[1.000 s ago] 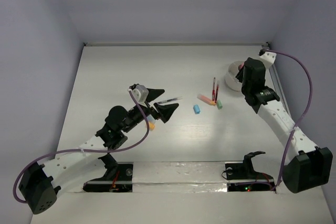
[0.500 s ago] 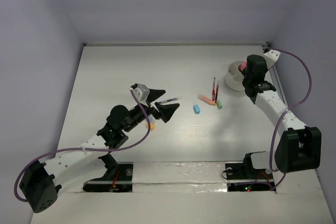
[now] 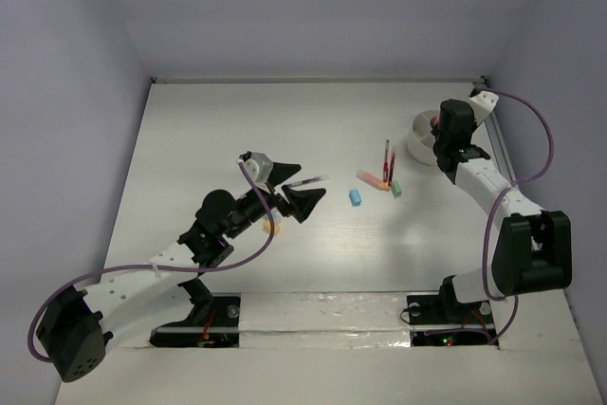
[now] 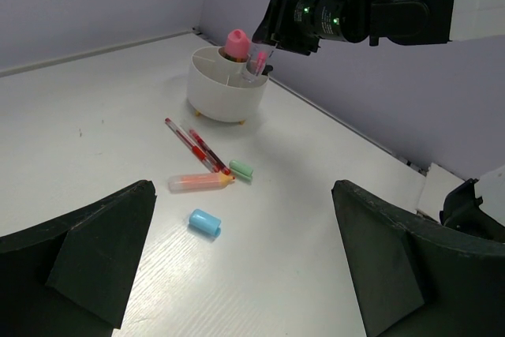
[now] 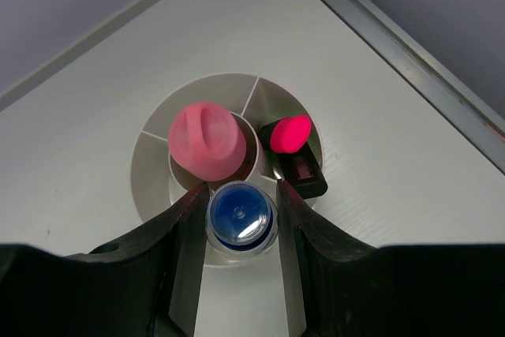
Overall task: Sort the stationery into containers
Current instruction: Place the stationery in the storage box.
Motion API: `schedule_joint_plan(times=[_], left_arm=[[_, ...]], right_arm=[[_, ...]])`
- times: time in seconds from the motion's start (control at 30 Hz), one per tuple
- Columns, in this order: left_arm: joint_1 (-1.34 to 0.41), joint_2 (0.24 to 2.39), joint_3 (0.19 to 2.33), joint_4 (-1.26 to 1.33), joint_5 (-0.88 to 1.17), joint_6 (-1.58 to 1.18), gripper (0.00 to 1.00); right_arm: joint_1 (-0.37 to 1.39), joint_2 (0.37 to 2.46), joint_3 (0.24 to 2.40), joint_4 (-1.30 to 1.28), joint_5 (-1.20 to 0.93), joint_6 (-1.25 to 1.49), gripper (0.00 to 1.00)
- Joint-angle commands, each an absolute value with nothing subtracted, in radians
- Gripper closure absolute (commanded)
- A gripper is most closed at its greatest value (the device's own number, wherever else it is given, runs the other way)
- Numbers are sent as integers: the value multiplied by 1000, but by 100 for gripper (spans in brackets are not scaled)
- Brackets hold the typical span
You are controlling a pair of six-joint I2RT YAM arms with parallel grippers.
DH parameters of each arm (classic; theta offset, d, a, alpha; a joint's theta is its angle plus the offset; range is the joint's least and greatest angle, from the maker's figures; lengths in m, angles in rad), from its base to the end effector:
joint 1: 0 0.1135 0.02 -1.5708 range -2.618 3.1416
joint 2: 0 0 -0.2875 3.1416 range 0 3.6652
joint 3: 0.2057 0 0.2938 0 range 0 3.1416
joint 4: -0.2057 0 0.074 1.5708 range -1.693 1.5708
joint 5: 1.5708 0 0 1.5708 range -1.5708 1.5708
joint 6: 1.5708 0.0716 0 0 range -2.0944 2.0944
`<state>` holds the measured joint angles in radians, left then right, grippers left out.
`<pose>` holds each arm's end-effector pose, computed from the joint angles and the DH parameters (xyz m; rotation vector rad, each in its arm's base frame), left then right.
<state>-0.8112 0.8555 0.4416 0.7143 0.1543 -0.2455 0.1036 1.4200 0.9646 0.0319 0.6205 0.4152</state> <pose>0.1691 -0.1941 0.3126 0.5064 1.2413 -1.0008 0.3843 -0.0019 0.2708 0.6768 1.7978 -0.2712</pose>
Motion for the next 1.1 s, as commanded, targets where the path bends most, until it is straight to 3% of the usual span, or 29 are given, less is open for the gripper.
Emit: schedule_joint_plan(times=[0.0, 0.07, 0.2, 0.4, 0.6, 1.07], left_arm=[[-811, 850, 434, 785, 172, -256, 6], [-811, 854, 434, 787, 172, -256, 6], [-811, 861, 439, 784, 181, -258, 6], [-811, 850, 437, 781, 181, -258, 6], [-811, 847, 437, 779, 184, -256, 6], [-811, 857, 439, 782, 183, -259, 6]], right_arm=[[98, 1417, 945, 130, 641, 439, 98], [98, 1419, 931, 135, 643, 439, 93], [98, 1422, 927, 130, 638, 434, 75], [98, 1398, 934, 112, 624, 428, 42], [98, 1335, 946, 74, 595, 416, 25], [138, 1351, 1069, -63, 200, 314, 25]])
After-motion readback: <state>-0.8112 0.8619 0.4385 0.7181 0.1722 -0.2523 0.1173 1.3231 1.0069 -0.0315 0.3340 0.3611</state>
